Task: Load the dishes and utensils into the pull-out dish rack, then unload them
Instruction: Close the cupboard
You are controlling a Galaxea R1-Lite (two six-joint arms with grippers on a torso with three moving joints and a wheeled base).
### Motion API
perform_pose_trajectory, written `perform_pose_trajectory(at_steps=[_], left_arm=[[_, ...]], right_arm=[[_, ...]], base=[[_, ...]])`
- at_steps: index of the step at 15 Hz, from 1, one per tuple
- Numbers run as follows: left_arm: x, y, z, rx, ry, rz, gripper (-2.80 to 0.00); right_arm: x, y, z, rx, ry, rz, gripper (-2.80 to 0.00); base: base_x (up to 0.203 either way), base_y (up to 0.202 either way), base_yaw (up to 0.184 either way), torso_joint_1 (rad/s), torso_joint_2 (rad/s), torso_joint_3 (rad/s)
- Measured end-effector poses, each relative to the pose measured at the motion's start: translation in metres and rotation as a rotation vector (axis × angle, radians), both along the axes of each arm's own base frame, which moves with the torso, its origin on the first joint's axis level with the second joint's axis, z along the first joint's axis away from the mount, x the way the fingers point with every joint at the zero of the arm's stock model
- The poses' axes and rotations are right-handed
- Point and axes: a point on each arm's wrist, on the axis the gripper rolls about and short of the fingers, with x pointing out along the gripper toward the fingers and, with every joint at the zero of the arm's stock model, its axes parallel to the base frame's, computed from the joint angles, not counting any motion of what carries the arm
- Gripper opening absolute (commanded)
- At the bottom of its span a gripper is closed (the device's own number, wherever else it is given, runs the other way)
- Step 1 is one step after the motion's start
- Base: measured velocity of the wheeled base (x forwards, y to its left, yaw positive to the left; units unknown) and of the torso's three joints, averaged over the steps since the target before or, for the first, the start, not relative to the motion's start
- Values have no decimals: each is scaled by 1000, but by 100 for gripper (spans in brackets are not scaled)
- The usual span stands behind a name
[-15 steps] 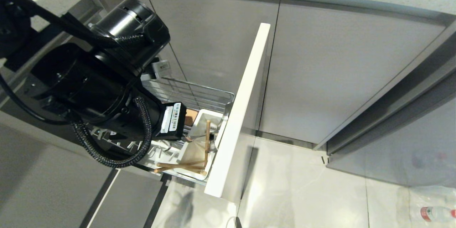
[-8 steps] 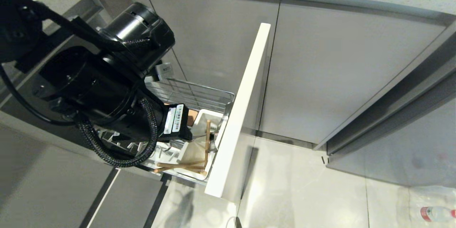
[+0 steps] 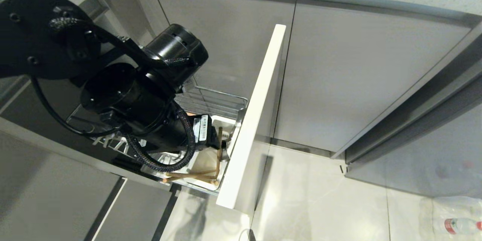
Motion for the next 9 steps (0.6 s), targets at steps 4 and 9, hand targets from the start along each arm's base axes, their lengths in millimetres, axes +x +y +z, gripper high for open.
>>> perform_pose_trajectory(at_steps=[4,9], left_arm=[[7,-4,-8,41,-2,43,0],[11,-8,-14,55,10,47,0]], right_arm=[[0,0,0,0,0,0,-280],[0,0,0,0,-1,0,-280]], base=[[0,0,0,0,0,0],[0,0,0,0,0,0]])
